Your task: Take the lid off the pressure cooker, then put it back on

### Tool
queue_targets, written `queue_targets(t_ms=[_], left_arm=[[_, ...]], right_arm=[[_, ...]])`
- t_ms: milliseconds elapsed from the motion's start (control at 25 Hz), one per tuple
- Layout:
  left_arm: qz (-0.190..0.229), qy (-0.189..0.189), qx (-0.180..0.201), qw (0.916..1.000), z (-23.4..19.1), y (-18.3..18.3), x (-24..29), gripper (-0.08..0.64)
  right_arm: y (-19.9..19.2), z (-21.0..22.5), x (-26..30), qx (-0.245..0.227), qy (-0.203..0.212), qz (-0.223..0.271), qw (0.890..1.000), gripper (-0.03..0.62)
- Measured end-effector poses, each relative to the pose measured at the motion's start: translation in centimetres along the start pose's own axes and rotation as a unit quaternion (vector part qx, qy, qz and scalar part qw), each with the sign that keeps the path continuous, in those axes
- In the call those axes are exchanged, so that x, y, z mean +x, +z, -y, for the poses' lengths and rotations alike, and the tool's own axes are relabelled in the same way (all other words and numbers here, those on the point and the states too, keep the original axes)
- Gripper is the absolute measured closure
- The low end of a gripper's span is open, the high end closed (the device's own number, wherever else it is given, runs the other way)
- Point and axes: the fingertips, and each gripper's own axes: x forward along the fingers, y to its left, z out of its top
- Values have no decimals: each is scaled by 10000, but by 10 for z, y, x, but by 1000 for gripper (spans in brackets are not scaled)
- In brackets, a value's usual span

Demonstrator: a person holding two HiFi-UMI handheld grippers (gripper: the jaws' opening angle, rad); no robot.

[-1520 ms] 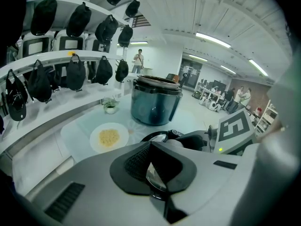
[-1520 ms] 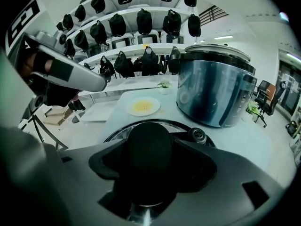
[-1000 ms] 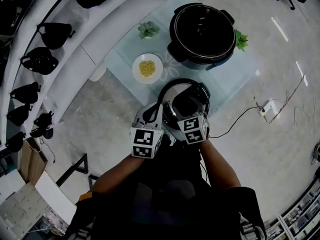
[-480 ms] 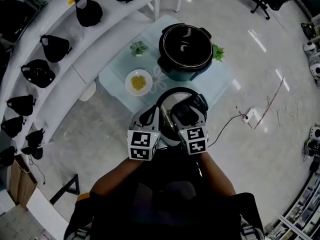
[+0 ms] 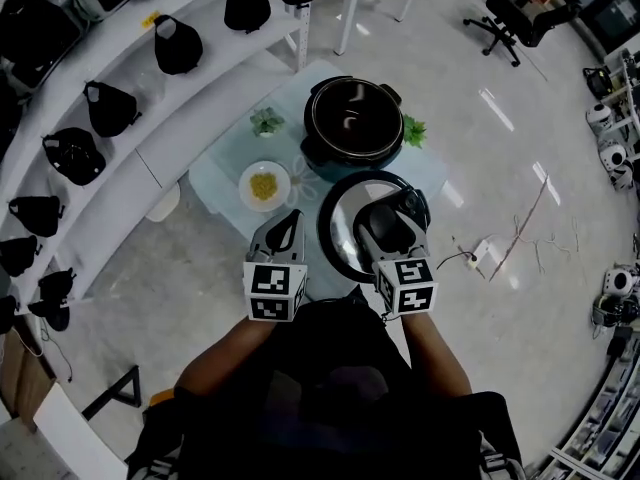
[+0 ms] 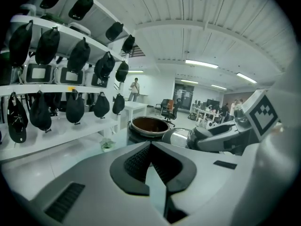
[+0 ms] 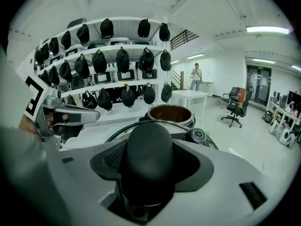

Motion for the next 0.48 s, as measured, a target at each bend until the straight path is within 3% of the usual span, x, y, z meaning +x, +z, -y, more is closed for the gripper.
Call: queue_targets(t_ms=[240, 480], left_arm=[[124, 213, 54, 9997, 1, 27, 13, 554], [97, 589, -29, 9982, -10, 46, 35, 552]], right_arm=[[52, 37, 9, -282, 89, 286, 9992, 304], [98, 60, 46, -674, 465, 383, 9959, 304]])
